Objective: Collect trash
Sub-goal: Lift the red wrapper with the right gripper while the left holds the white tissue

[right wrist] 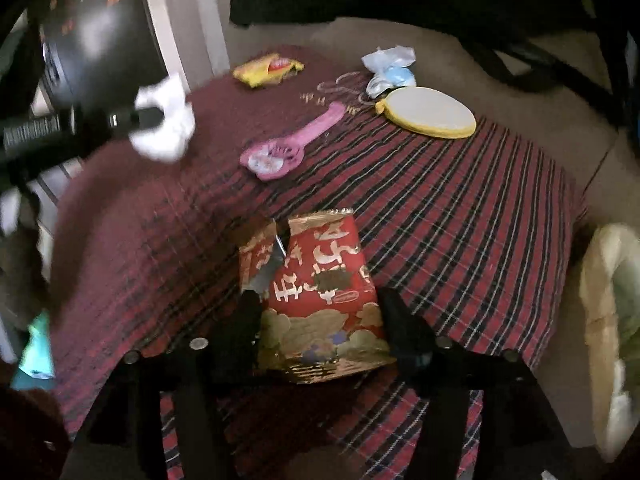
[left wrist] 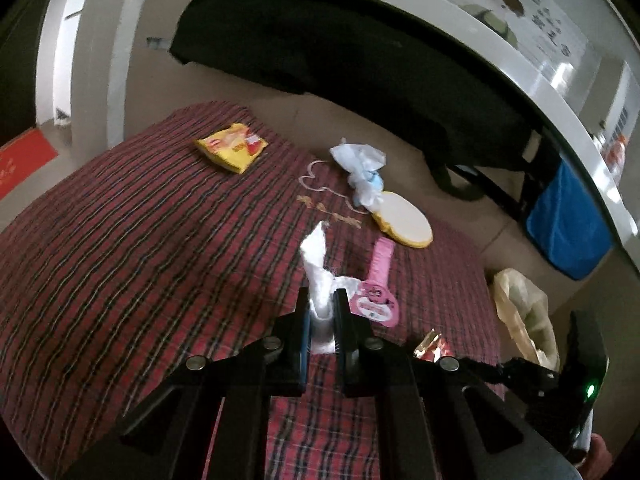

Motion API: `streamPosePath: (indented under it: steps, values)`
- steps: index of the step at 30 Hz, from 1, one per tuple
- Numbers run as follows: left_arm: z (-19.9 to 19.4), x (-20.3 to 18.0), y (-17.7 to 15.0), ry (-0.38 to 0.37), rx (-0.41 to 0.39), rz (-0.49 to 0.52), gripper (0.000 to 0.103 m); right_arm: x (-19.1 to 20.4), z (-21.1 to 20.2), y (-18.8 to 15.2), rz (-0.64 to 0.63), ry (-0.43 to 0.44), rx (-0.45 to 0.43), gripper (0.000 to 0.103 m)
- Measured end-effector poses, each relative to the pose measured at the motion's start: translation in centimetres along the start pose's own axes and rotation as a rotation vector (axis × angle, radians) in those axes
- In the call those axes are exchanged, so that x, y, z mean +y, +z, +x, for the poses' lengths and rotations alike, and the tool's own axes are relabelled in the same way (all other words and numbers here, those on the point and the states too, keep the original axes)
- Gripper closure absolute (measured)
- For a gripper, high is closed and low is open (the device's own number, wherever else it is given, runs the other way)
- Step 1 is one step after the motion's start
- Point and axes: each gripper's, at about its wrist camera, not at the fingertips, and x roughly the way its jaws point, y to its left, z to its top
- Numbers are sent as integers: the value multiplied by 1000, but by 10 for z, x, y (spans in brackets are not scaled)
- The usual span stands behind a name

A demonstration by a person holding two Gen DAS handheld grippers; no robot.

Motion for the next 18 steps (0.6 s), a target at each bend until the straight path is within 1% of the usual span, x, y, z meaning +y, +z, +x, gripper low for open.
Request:
streamPosePath:
  steps: [3, 5, 7, 9, 11, 15, 18]
  values:
    - [1, 7, -3, -2, 7, -15, 93, -2, 2, 3, 1, 19, 15, 26]
    - [2, 8, -5, -6, 11, -16, 93, 0, 2, 1, -29, 3, 2, 28]
    - [2, 9, -6, -12, 12, -15, 93, 4, -1, -3, -52, -4, -39, 35]
    - [2, 8, -7, -14, 11, -15, 93, 7, -4, -3, -72, -35, -61, 51]
    - [1, 8, -7, -16, 13, -14, 93, 8, -6, -2, -82, -58, -72, 61]
    - [0, 7, -8, -17, 10, -12, 93, 3, -12, 1, -69, -58, -97, 69]
    - [-3, 1, -9, -9, 1, 4, 93, -7, -26, 7, -31, -78, -158, 75]
